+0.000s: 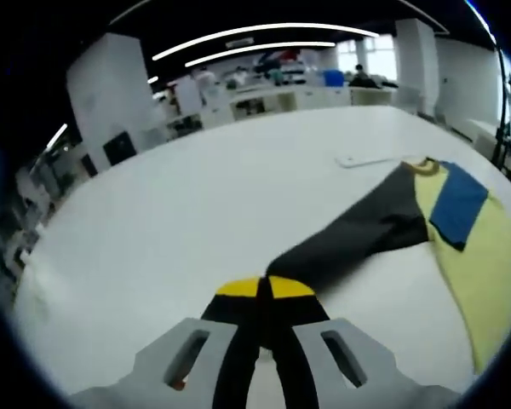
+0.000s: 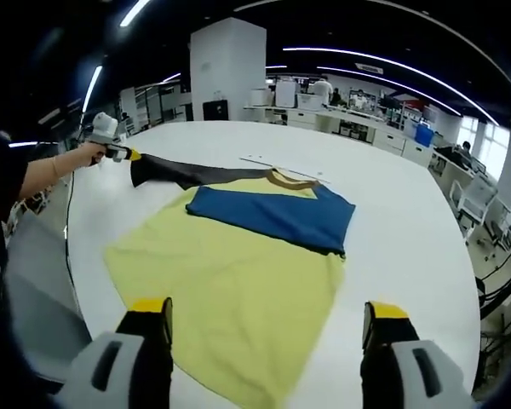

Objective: Fold the garment on the visible template until the final outline fits inside the template.

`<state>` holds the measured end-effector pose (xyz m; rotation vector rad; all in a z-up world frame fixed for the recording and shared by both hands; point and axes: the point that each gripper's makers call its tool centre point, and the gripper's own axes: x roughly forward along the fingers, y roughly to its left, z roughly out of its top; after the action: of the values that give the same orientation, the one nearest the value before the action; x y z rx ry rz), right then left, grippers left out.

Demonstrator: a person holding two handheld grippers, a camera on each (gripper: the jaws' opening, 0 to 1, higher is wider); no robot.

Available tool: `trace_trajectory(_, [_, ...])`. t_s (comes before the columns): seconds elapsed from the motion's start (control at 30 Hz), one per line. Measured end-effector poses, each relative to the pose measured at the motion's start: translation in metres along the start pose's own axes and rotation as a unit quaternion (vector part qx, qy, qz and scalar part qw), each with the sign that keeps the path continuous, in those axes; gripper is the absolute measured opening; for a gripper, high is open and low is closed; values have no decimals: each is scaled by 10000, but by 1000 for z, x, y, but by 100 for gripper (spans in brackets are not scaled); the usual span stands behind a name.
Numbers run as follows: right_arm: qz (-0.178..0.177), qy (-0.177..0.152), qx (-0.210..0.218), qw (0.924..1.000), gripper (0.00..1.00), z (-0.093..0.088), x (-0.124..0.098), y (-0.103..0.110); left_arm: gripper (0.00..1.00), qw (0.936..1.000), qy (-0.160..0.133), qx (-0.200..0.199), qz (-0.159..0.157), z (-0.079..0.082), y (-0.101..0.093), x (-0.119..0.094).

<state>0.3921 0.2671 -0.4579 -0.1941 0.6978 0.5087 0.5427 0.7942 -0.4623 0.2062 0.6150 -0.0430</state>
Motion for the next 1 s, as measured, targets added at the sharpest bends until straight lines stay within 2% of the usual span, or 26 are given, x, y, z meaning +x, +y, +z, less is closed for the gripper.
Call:
trace_trajectory(0.13, [-3,29,15,10000,92,0,4,-3,0,9999,29,-90,99,-4,5,10])
trace_trajectory(0.37, [-40,37,85,9999,91,1,7,-5,0,9994,288,-49,168,-25,9,26])
trace_trajectory(0.53, [-60,89,100,9999,91,-2,8,-5,3,9990,365,-110,239,-34,13,28])
trace_trajectory(0.83, [-36,11,163,9999,92,2,9,-3,29,9984,309,-214,414,-35,17,17])
trace_trajectory(1.0, [-9,-27,163,9999,92,3,7,0,37,9981,212,-303,489,-38,12,5])
